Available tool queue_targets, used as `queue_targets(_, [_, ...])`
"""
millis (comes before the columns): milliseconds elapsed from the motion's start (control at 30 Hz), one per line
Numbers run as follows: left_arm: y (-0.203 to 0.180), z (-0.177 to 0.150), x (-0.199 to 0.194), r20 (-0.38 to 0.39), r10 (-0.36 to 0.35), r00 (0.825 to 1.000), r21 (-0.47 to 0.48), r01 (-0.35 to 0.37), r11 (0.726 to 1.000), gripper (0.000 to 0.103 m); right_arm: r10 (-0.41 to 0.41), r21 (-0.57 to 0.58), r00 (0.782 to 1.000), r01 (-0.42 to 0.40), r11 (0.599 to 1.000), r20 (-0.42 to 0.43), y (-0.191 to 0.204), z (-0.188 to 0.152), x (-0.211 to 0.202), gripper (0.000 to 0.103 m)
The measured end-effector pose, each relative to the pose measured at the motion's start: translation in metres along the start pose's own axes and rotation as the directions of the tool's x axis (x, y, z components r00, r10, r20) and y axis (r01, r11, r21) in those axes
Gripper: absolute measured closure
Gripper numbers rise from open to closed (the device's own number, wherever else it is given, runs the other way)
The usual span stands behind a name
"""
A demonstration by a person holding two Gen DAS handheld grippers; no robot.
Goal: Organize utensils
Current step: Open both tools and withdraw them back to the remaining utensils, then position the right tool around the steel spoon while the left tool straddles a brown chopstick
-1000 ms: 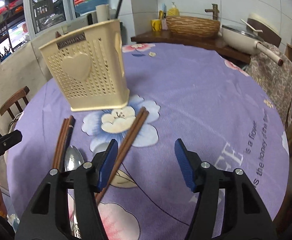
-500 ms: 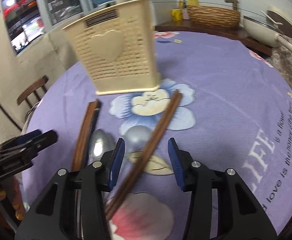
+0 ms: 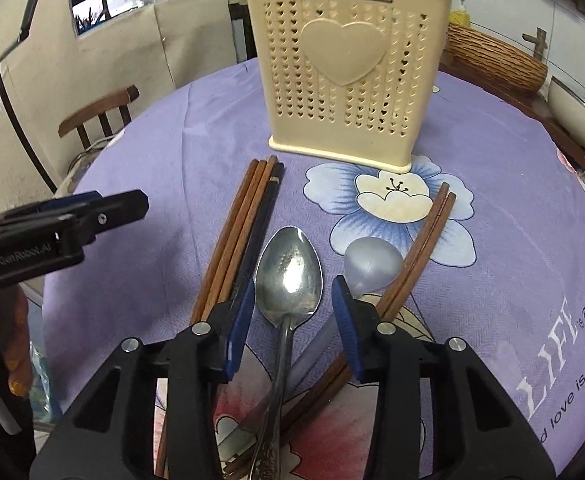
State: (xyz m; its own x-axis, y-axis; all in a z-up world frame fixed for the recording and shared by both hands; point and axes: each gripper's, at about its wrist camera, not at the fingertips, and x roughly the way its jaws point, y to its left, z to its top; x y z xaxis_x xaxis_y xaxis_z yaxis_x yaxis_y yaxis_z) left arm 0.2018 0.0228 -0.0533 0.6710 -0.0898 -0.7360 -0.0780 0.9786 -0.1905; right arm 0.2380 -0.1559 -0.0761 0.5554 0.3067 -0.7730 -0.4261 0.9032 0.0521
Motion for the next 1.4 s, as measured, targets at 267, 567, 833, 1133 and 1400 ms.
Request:
queue_targets(267, [0.001,-0.001,0.003,-0.010,-0.003,1.000,-0.002,0.002,1.000,0.028,-0.017,-0.041,0.999,0.016,0.999,-0.028,0.003,-0.001,0.011,0.063])
queue_targets(567, [-0.002,-0.001,0.004,-0.019,-0.003,1.000,0.008,0.003,1.000,0.028,-0.026,-0.034,0.999,0.025,0.999,-0.037,0.004,0.002,0.013,0.065])
queue_targets(833, [-0.024,0.007,0.020,-0.058,-0.030,0.998,0.077,0.034,0.996,0.028,-0.024,-0.011,0.999,0.023,1.000,-0.023,-0.003,-0.003,0.008,0.065])
queue_targets(1133, [-0.046,0.010,0.043,-0.089,0.004,0.996,0.158,0.010,0.987,0.035,-0.011,0.003,1.000,0.011,1.000,-0.013,-0.006,-0.005,0.006,0.065])
queue_targets(1400, [-0.045,0.012,0.047,-0.096,0.061,0.993,0.209,-0.040,0.977,0.035,-0.015,0.003,1.000,0.015,1.000,-0.012,-0.005,-0.006,0.005,0.065])
